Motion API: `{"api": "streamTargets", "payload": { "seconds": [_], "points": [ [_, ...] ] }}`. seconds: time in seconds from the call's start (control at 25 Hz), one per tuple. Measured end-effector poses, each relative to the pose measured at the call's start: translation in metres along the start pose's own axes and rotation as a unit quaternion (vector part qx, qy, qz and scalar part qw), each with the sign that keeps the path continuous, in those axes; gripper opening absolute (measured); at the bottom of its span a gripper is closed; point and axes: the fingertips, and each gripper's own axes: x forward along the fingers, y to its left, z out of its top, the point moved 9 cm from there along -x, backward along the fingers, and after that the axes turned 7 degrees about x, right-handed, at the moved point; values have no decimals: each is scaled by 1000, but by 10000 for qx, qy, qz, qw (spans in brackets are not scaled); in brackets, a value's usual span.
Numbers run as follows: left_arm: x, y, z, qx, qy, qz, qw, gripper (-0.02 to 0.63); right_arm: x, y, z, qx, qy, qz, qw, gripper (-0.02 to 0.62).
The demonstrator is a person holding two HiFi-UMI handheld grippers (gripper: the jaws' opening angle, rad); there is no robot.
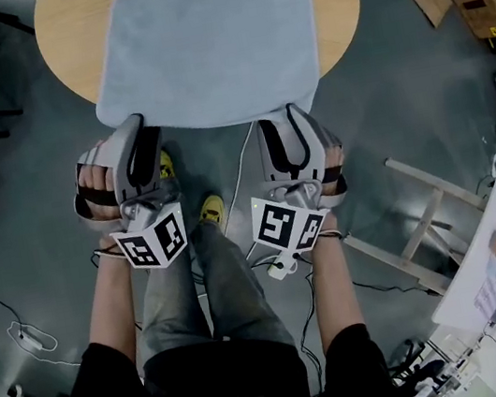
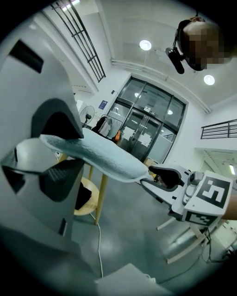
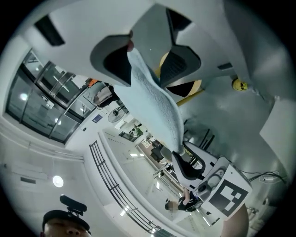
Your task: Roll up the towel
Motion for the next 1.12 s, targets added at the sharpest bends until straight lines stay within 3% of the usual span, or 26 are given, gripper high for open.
{"api": "streamTargets", "payload": {
  "seconds": [0.16, 0.48, 0.6, 0.76, 0.92, 1.12],
  "points": [
    [-9, 12, 6, 46, -95, -203, 9997, 82, -6, -11, 15, 67, -94, 67, 9999, 147],
    [-1, 68, 16, -183, -123, -790, 9966, 116, -2, -53, 38, 188, -111, 245, 9995, 152],
    [4, 76, 18, -275, -206, -1358, 9901, 127, 2, -61, 45, 196, -75, 412, 9989, 150],
    [13, 73, 17, -312, -349, -2142, 9757, 26, 9, -58, 44, 145, 31, 755, 9970, 141],
    [18, 81, 9, -326, -456, -2490, 9669, 25, 11, -57, 43, 47, 143, 881, 9960, 91],
    [39, 95, 0, -525, -407, -2743, 9593, 25, 26, -64, 45, 169, 351, 822, 9959, 77]
  ]
}}
